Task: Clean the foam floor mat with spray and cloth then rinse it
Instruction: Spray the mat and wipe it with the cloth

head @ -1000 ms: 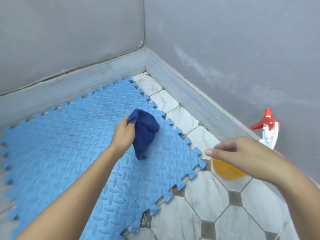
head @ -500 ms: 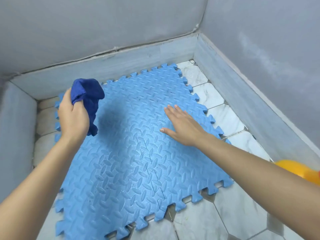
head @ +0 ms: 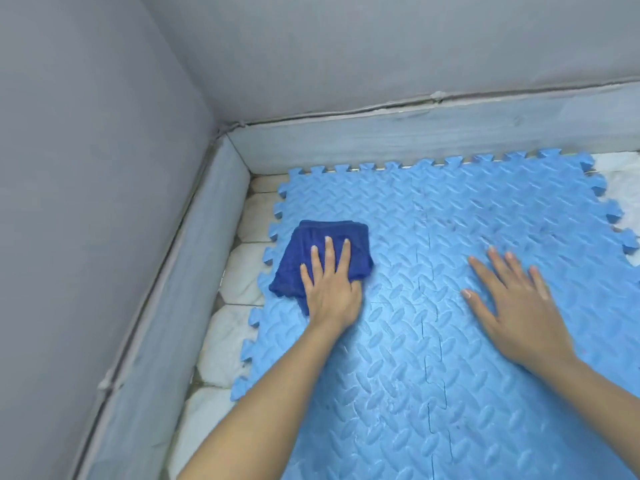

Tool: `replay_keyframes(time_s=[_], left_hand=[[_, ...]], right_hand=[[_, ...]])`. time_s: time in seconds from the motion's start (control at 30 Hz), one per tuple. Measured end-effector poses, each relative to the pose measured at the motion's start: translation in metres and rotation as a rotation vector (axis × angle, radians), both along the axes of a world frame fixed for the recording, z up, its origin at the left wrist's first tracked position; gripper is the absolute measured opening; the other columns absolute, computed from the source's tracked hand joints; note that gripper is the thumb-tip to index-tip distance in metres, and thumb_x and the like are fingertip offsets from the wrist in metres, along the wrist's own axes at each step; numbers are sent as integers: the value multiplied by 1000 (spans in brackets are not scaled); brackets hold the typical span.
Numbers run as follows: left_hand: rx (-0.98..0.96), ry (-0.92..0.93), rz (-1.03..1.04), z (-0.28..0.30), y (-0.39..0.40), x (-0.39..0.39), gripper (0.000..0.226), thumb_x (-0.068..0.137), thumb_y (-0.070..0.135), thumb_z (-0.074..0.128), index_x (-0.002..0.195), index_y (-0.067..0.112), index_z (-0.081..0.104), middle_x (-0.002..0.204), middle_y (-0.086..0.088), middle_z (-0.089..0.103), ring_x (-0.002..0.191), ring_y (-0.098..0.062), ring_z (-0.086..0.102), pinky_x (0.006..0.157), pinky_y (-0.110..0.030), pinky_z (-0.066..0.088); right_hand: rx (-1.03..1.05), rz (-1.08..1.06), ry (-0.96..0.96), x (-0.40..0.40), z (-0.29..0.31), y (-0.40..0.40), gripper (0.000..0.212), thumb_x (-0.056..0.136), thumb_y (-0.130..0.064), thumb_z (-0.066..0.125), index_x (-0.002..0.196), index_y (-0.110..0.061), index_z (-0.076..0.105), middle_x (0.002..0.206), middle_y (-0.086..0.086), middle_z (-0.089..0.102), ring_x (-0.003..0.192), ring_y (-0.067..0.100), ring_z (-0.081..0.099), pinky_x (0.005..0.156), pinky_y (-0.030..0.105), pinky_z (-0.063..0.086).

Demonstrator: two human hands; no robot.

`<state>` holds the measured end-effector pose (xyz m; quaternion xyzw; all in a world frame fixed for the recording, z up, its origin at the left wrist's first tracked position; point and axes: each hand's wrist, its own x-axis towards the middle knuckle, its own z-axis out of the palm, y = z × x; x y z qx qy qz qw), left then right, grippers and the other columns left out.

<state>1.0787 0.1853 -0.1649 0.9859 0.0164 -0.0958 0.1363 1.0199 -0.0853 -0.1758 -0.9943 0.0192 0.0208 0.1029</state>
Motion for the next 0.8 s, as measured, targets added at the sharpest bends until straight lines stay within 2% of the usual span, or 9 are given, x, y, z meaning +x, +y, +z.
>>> replay_keyframes(time_s=[0.13, 0.2, 0.27, 0.37, 0.47, 0.53, 0.67, 0.73, 0.8], left_hand=[[20, 29, 271, -3, 5, 77, 66, 97, 35, 32, 152, 32, -2, 161, 0, -15, 146, -28, -18, 116, -54, -9], [29, 32, 275, -4, -13, 100, 65, 97, 36, 31, 152, 33, -3, 161, -1, -15, 146, -31, -18, 115, -56, -10], [42, 20, 70, -1, -53, 108, 67, 96, 36, 33, 152, 34, -3, 161, -1, -15, 145, -33, -18, 115, -56, -10], [76, -26, -395, 6, -120, 94, 71, 93, 35, 39, 151, 37, -2, 161, 0, -13, 147, -31, -14, 116, -56, -6], [74, -12, -544, 8, -122, 103, 73, 92, 30, 41, 151, 39, -1, 161, 5, -10, 148, -23, -11, 118, -51, -5], [66, -23, -434, 7, -83, 123, 70, 93, 28, 38, 151, 38, 0, 161, 7, -9, 148, -18, -8, 119, -46, -4], [88, 17, -62, 3, 9, 153, 62, 98, 29, 32, 152, 34, 2, 161, 3, -8, 149, -20, -5, 119, -46, 0], [101, 40, 25, 0, 15, 158, 60, 98, 30, 29, 152, 35, 1, 162, 3, -8, 148, -21, -6, 119, -48, -1], [107, 23, 12, 0, -13, 158, 60, 98, 31, 28, 151, 36, 1, 161, 3, -9, 148, -24, -9, 118, -52, -4]], right_hand=[[17, -13, -29, 0, 4, -1, 65, 92, -57, 24, 148, -27, 36, 158, 2, 28, 147, 23, 22, 120, 44, 11], [21, -14, -30, -1, 5, 1, 64, 92, -55, 28, 148, -26, 37, 158, 3, 30, 147, 23, 23, 120, 43, 10], [15, -11, -30, -1, 5, 2, 63, 92, -54, 30, 147, -26, 38, 157, 3, 30, 147, 23, 23, 120, 43, 10], [11, -10, -32, 0, 7, 1, 62, 91, -53, 31, 146, -25, 41, 157, 3, 32, 146, 23, 26, 120, 44, 12], [19, -13, -32, 0, 7, 2, 63, 91, -53, 30, 145, -24, 43, 156, 2, 33, 146, 21, 26, 120, 44, 13], [29, -8, -34, -1, 8, 1, 62, 91, -53, 30, 145, -24, 43, 156, 2, 33, 146, 20, 25, 120, 43, 12], [27, -15, -39, -1, 9, 3, 62, 92, -53, 32, 146, -25, 42, 157, 0, 31, 147, 18, 22, 121, 43, 10], [24, -25, -50, 0, 7, 3, 61, 91, -52, 34, 145, -24, 42, 156, 1, 32, 147, 19, 24, 120, 43, 10], [20, -24, -49, -1, 6, 3, 60, 91, -51, 36, 145, -24, 42, 156, 1, 32, 147, 20, 24, 120, 43, 10]])
